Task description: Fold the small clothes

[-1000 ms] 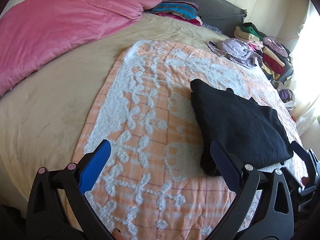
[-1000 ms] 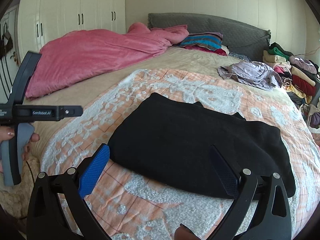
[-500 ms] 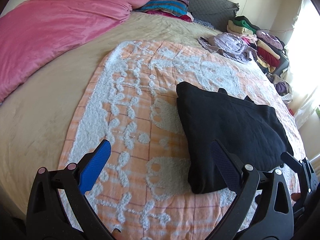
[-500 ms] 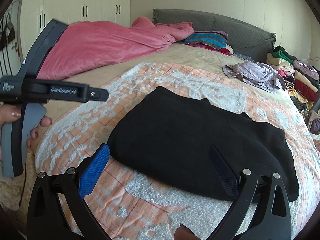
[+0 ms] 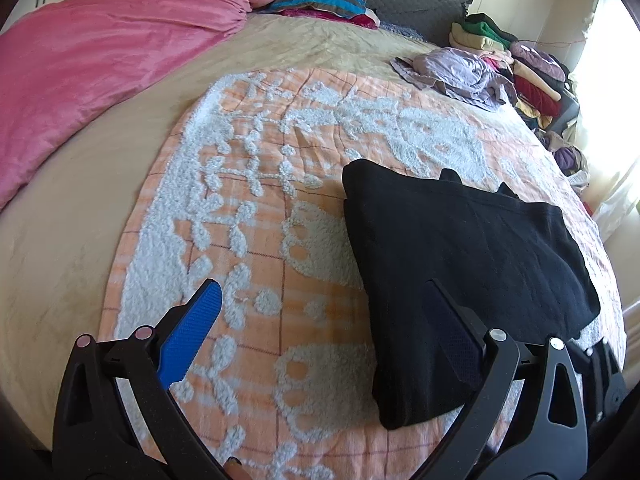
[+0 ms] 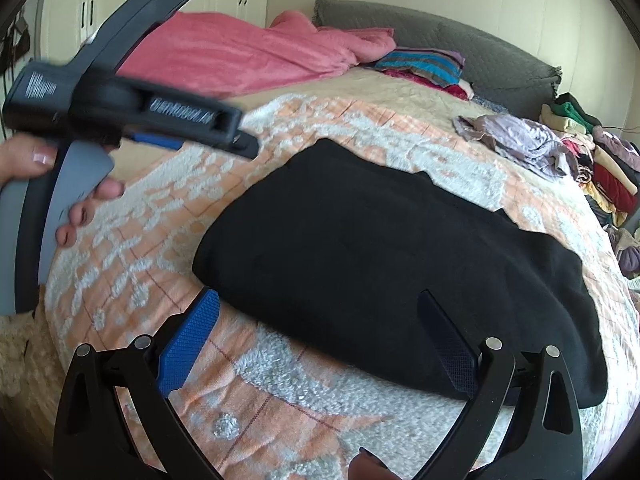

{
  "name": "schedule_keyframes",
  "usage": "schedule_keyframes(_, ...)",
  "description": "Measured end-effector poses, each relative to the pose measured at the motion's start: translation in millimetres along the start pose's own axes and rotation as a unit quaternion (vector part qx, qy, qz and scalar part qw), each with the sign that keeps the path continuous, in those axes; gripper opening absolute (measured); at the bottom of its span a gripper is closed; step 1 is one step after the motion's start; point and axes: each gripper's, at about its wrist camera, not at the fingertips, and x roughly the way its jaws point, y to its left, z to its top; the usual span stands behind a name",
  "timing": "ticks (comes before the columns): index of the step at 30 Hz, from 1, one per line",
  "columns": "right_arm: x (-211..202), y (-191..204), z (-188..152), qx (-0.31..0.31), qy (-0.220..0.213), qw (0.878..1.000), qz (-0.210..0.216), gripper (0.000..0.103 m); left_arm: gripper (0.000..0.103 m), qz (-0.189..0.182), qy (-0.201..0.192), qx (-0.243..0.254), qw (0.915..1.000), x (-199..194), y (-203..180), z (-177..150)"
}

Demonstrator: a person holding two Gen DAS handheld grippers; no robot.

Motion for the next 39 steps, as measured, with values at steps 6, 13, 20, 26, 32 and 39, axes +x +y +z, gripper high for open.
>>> schedule_keyframes(6,23,17,-8,-0.038,0.018,0.999,-0.014,0.099,0.093,0.000,0.013,0.003,0.9999,19,-4,7)
schedule_keyframes(13,50,35,-11,-0.081,0.017,0.994,-0.066,0.098,0.093,0.000,0.027,0.009,0.9996,38,-8,11)
schedule_keyframes(20,69,32,-2,-0.096,0.016,0.991,-0.091,0.099,0.093,-0.010,0.032,-0.002,0.9994,50,-6,18)
schedule_keyframes(26,76,30,5,-0.113,0.010,0.988,-0.103,0.098,0.093,-0.021,0.045,-0.018,0.9986,64,-3,27)
schedule_keyframes(32,64,26,3,-0.118,-0.018,0.989,-0.089,0.081,0.093,-0.036,0.059,-0.027,0.9972,78,-7,32)
schedule_keyframes(39,44,19,-1,-0.104,-0.055,0.991,-0.062,0.031,0.093,-0.045,0.076,-0.033,0.9956,95,-13,33)
